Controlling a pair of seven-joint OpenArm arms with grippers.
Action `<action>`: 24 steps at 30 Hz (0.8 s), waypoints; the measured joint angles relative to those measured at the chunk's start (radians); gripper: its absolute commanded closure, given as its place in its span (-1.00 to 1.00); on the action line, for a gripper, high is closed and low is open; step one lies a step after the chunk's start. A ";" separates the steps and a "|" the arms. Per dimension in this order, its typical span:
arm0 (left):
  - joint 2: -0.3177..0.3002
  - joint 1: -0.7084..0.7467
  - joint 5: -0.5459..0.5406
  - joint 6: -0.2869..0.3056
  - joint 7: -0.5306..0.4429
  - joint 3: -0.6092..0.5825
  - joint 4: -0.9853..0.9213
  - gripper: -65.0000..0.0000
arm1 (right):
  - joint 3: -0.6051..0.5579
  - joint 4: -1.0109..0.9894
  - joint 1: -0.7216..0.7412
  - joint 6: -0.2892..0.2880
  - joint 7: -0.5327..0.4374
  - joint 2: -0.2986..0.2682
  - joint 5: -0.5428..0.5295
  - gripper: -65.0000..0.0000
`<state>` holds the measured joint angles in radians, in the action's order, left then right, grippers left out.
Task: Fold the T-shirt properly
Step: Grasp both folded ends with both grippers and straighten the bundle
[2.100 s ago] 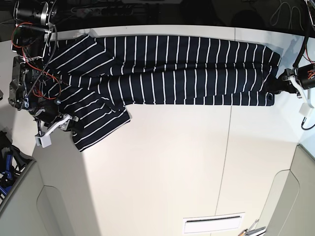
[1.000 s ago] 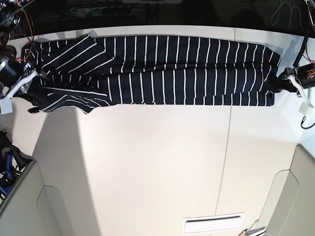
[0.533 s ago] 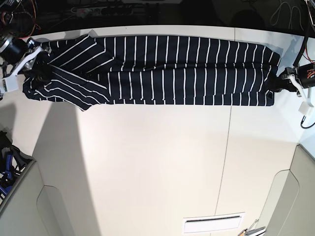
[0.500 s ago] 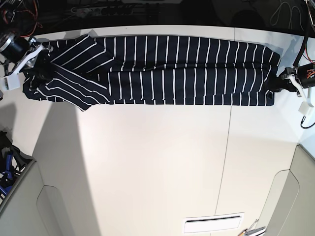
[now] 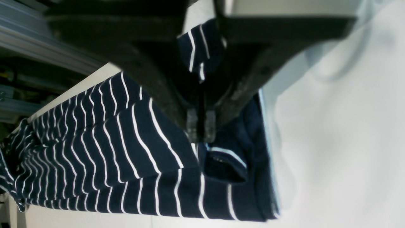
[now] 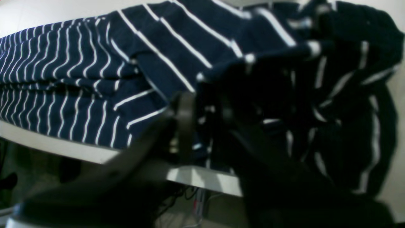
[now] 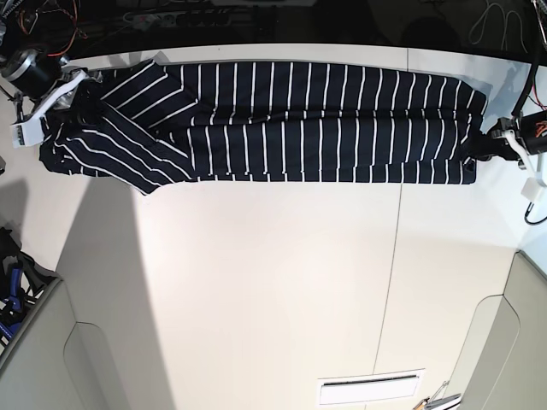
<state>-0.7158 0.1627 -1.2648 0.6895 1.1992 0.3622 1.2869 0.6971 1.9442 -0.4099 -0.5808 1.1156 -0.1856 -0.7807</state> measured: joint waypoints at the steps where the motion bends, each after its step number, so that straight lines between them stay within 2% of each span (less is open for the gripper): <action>1: -0.005 0.000 0.000 0.000 0.000 0.000 0.000 1.00 | 0.021 0.000 0.000 0.000 0.000 0.000 0.000 0.55; 9: -0.024 0.000 0.000 0.000 0.000 0.000 0.000 0.99 | 0.235 0.012 0.003 0.001 0.002 0.000 -0.043 0.55; 16: -0.024 0.000 -0.039 0.000 0.006 0.000 0.000 0.98 | 0.300 0.122 0.003 0.001 0.003 0.000 -0.091 0.55; 18: -0.024 0.000 -0.040 0.000 0.021 0.000 0.000 0.83 | 0.295 0.153 0.015 0.000 0.001 0.000 -0.113 0.56; 19: -0.024 0.000 -0.040 0.000 0.027 0.000 0.000 0.71 | 0.290 0.158 0.028 0.000 0.000 0.000 -0.114 0.64; 21: -0.024 0.000 -0.038 0.000 0.027 0.000 0.000 0.46 | 0.265 0.154 0.060 0.000 -0.006 0.000 -0.101 0.99; 22: -0.024 0.000 -0.039 0.000 0.027 0.000 0.000 0.37 | 0.245 0.146 0.075 0.000 -0.014 0.000 -0.088 1.00; 24: -0.024 0.000 -0.040 0.000 0.027 0.000 0.000 0.31 | 0.196 0.126 0.089 0.000 -0.027 0.000 -0.042 1.00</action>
<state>-0.7399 0.1627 -1.3052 0.6895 1.2263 0.3622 1.2869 0.8932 2.0705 -0.3206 -0.5808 1.0885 -0.1856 -0.8223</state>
